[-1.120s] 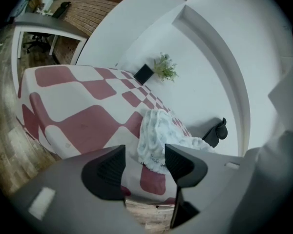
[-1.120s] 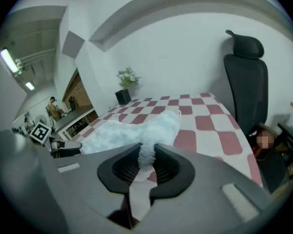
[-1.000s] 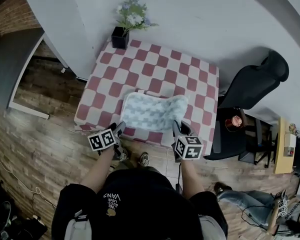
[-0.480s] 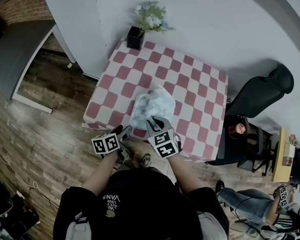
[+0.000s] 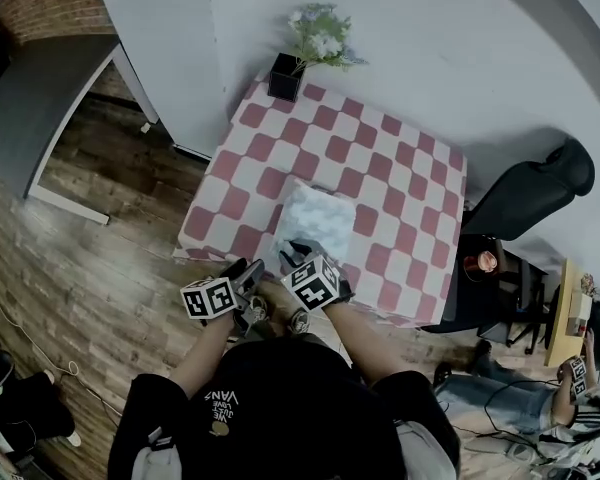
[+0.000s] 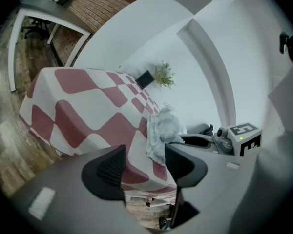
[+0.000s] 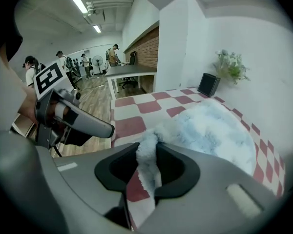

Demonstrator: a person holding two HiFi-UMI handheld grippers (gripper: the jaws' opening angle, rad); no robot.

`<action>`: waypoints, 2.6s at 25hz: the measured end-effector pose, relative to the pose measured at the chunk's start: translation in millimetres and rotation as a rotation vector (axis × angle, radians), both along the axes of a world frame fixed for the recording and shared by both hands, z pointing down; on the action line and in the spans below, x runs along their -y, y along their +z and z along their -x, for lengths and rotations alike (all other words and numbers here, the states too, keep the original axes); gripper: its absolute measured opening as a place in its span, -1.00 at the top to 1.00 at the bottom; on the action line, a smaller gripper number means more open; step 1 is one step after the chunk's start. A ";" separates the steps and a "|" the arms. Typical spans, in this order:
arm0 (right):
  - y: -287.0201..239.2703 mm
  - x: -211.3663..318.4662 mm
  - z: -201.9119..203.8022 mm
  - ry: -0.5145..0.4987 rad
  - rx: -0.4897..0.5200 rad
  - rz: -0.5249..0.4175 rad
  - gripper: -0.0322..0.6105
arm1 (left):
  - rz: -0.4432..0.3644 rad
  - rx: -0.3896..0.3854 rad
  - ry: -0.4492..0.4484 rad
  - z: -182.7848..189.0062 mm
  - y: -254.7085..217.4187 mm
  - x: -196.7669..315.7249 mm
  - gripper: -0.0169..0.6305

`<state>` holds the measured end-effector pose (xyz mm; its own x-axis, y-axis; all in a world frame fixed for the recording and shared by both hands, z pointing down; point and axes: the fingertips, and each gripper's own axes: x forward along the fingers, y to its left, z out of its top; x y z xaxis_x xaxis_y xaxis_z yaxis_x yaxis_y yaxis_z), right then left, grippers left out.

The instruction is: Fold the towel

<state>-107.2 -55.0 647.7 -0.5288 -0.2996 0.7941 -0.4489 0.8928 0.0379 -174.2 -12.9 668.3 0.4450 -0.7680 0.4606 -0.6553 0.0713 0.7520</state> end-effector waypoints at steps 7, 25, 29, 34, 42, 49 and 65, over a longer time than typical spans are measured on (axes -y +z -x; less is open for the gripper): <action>16.1 -2.3 5.2 0.023 0.012 0.057 0.38 | -0.028 0.001 0.026 11.9 -7.9 16.9 0.24; -74.6 7.5 -73.4 0.388 0.362 -0.075 0.27 | -0.284 0.205 0.271 -19.6 -70.7 52.3 0.24; -94.2 2.3 -101.2 0.435 0.430 -0.138 0.28 | -0.358 0.296 0.302 -51.1 -89.8 51.4 0.25; -122.5 -18.1 -151.1 0.500 0.525 -0.226 0.42 | -0.451 0.414 0.259 -81.6 -114.8 29.7 0.25; -137.9 -64.2 -208.3 0.487 0.569 -0.269 0.88 | -0.558 0.516 0.220 -123.2 -149.7 -35.5 0.57; -137.8 -104.1 -225.2 0.440 0.617 -0.232 0.89 | -0.571 0.606 0.157 -135.1 -158.5 -87.6 0.93; -116.3 -162.9 -236.9 0.359 0.584 -0.178 0.89 | -0.515 0.675 0.113 -157.3 -141.4 -163.6 0.94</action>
